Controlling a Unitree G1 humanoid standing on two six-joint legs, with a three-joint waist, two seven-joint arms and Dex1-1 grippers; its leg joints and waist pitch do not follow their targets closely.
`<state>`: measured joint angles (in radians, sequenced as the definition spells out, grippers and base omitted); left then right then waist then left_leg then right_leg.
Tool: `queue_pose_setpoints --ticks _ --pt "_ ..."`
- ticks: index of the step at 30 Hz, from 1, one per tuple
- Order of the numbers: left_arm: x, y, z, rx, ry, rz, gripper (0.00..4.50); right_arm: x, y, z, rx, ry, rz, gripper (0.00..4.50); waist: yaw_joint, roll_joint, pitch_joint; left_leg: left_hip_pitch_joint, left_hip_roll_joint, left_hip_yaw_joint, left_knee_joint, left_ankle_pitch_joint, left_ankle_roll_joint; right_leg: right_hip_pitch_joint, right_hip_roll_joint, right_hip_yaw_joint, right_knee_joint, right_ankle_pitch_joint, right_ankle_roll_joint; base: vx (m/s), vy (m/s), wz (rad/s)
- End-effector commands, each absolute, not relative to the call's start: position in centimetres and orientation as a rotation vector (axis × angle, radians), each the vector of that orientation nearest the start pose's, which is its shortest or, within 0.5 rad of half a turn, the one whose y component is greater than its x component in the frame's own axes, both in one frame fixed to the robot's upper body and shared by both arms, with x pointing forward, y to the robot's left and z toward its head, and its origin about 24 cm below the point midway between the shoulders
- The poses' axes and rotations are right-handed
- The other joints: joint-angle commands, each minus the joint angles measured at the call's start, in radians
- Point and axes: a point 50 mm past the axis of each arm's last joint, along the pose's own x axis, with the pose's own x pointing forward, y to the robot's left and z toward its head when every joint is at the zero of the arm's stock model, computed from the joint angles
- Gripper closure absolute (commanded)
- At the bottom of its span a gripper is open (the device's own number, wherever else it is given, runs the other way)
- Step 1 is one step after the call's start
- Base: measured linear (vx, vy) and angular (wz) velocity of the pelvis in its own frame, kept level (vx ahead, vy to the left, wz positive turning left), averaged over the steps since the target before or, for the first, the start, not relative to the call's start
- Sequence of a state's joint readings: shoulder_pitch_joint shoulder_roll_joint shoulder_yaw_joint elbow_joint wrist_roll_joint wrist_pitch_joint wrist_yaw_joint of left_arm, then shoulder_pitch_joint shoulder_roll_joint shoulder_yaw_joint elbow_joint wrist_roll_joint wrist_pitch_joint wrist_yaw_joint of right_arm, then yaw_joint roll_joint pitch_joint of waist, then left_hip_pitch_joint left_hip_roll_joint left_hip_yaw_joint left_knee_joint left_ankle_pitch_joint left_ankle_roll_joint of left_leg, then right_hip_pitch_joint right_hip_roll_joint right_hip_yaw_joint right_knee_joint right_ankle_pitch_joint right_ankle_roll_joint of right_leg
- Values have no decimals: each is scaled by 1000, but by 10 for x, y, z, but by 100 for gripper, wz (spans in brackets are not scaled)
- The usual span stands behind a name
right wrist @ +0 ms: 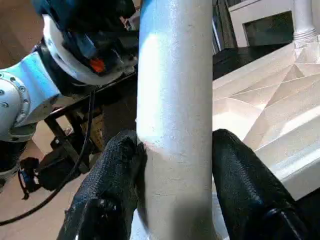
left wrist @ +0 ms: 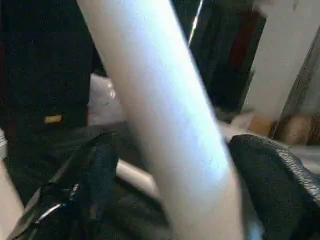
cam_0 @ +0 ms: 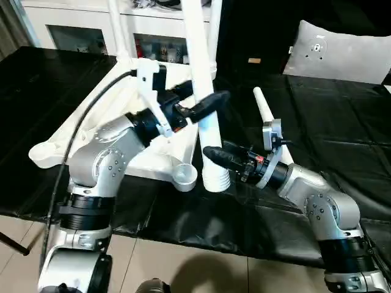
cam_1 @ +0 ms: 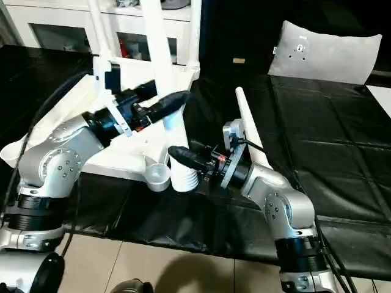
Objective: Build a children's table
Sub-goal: Pick table leg
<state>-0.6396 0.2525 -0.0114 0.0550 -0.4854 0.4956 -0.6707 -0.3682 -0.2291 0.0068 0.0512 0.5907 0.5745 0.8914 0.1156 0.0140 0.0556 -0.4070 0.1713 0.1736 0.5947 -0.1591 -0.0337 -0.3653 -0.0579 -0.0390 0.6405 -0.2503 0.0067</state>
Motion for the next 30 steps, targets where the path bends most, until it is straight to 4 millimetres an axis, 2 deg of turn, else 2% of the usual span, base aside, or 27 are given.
queue_pose_setpoints --ticks 1,5,6,9,15,18,19,22,25,30 --pt "330 106 180 -71 -100 -955 78 290 -118 107 389 104 1125 266 2 6 -70 35 60 -25 -70 -159 -18 31 -87 41 -74 37 -197 0 0 0" --pt "330 106 177 -16 -104 -959 91 290 -118 106 385 106 1126 266 2 4 -70 34 60 -25 -69 -155 -21 31 -87 41 -73 51 -205 0 0 0" --pt "330 106 177 -1 -104 -961 122 289 -118 106 383 107 1126 266 3 5 -71 35 60 -25 -68 -148 -18 31 -87 40 -70 64 -208 0 0 0" --pt "330 106 175 21 -102 -964 123 289 -118 105 381 108 1126 266 3 5 -72 35 59 -23 -67 -145 -16 30 -88 40 -69 68 -217 0 0 0" --pt "329 105 169 108 -93 -985 162 291 -118 104 357 113 1112 266 2 3 -71 34 60 -24 -67 -150 -15 31 -89 40 -69 53 -219 0 0 0" --pt "325 103 169 88 -93 -1022 176 293 -118 102 338 118 1101 266 2 3 -71 34 60 -23 -67 -145 -14 31 -89 40 -68 55 -220 0 0 0" --pt "321 100 167 83 -87 -1058 177 293 -117 101 334 120 1099 266 2 0 -72 34 60 -23 -66 -140 -12 31 -89 40 -67 64 -223 0 0 0" --pt "318 98 166 82 -83 -1081 196 294 -117 100 327 120 1097 266 2 2 -71 34 60 -22 -66 -144 -7 30 -89 40 -68 58 -226 0 0 0" --pt "311 95 164 29 -66 -1139 202 297 -117 99 310 119 1073 267 2 2 -72 34 61 -23 -66 -149 -12 29 -89 39 -65 53 -233 0 0 0" --pt "306 91 159 -71 7 -1178 244 302 -118 99 276 113 1041 268 1 2 -69 35 59 -21 -67 -167 -19 28 -87 41 -69 15 -231 0 0 0"
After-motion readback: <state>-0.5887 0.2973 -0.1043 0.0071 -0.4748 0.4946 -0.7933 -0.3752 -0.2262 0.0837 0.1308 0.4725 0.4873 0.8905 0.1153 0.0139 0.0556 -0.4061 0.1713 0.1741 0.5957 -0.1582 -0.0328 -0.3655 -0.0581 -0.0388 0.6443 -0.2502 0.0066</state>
